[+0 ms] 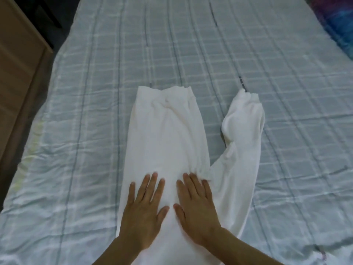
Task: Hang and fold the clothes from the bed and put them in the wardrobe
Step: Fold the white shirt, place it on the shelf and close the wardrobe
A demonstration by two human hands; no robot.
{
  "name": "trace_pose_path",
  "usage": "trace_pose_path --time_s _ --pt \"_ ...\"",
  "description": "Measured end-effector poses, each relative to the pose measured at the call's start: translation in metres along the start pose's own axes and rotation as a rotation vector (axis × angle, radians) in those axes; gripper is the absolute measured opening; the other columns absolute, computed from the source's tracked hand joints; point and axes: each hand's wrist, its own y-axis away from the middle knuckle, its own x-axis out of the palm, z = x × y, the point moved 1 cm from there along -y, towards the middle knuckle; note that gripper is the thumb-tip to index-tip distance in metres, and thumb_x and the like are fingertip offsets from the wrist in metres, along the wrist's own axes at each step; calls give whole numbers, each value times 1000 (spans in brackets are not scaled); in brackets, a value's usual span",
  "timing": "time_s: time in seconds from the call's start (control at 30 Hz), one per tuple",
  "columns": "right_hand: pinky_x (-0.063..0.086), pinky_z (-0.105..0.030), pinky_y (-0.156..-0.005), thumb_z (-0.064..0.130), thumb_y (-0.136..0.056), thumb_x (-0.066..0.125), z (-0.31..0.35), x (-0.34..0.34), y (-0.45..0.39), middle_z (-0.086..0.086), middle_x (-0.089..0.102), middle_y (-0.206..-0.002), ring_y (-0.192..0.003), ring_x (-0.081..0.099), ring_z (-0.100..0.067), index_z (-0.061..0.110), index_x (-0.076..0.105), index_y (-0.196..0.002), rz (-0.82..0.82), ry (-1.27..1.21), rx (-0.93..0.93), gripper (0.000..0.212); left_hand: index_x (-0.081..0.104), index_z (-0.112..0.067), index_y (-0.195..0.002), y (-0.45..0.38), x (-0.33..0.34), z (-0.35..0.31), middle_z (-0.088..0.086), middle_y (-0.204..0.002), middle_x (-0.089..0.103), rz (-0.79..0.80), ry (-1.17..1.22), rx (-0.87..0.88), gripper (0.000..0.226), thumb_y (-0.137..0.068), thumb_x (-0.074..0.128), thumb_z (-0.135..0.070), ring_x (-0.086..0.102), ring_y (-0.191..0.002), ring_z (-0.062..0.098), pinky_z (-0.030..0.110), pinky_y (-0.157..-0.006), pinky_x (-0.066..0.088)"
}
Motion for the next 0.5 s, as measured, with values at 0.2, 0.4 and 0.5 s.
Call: trace_pose_path --time_s 0.2,0.4,0.5 --pt "17 -47 -123 50 -100 28 -18 -22 -105 -10 44 -152 -144 36 -28 15 47 -144 -48 -15 -25 59 25 -15 -156 -112 -14 28 9 -164 18 -2 -34 -54 71 -102 11 -59 16 -151 28 53 -117 13" --pt "-7 -39 -120 58 -93 8 -65 -33 -204 -9 -3 -165 -152 -6 -26 15 8 -158 3 -42 6 77 21 -17 -157 -207 -27 57 6 -165 11 -36 -44 11 71 -101 10 -59 12 -153 25 52 -118 9" --pt "-12 -34 -119 61 -93 5 -79 -30 -240 -1 -15 -161 -151 -12 -23 14 -2 -156 -15 -60 38 79 17 -16 -158 -243 -32 69 5 -166 9 -57 -47 25 72 -99 12 -59 6 -153 21 53 -121 8"
